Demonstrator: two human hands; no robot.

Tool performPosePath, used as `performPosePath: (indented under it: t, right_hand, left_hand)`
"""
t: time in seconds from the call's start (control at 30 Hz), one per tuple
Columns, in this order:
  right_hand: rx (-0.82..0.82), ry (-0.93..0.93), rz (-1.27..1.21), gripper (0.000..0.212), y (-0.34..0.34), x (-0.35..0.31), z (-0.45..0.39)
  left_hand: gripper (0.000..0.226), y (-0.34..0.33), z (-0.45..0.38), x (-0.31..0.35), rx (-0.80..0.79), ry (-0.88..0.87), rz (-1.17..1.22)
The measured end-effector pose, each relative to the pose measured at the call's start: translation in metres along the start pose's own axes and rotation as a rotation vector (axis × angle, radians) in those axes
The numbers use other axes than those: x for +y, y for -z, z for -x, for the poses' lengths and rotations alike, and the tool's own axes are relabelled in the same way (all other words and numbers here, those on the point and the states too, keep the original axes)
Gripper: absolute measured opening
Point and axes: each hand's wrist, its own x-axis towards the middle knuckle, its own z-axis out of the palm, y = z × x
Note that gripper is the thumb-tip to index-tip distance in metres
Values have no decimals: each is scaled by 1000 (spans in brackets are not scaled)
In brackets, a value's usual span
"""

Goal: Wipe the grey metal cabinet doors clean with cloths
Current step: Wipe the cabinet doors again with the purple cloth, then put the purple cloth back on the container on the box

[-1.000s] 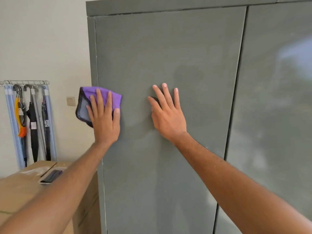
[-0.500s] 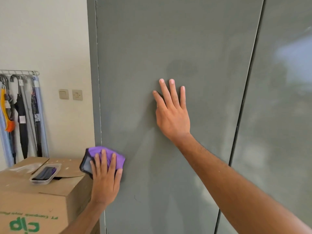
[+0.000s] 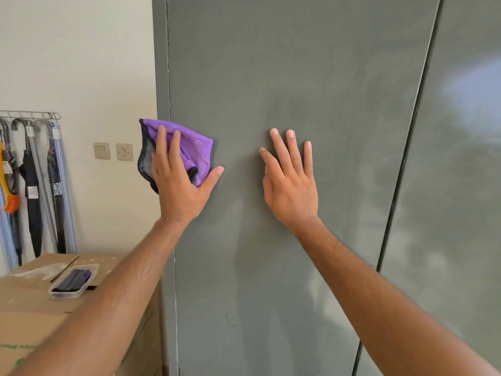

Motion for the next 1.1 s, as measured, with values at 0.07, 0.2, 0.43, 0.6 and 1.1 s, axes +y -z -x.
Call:
performPosePath:
  t: [0.07,0.2,0.43,0.6,1.1]
  right_hand:
    - [7,-32,-29,43,1,-4,0]
    - [-8,-188,-124,37,1,-33,0]
    - [-141,-381,-631,45,3,-122,-18]
    - [-681,-802,-1214,80,-1,-175,-36]
    - [-948,-755,-1417,6,-53,-252,-15]
  left_hand:
    - [85,8,-1,2,19,41,156]
    - [40,30,-4,-8,69,9,248]
    - [9,88,-5,-14,2,326,509]
    - [21,134,-8,-32,-291,762,904]
    - [36,185,20,-144,-556,1141,768]
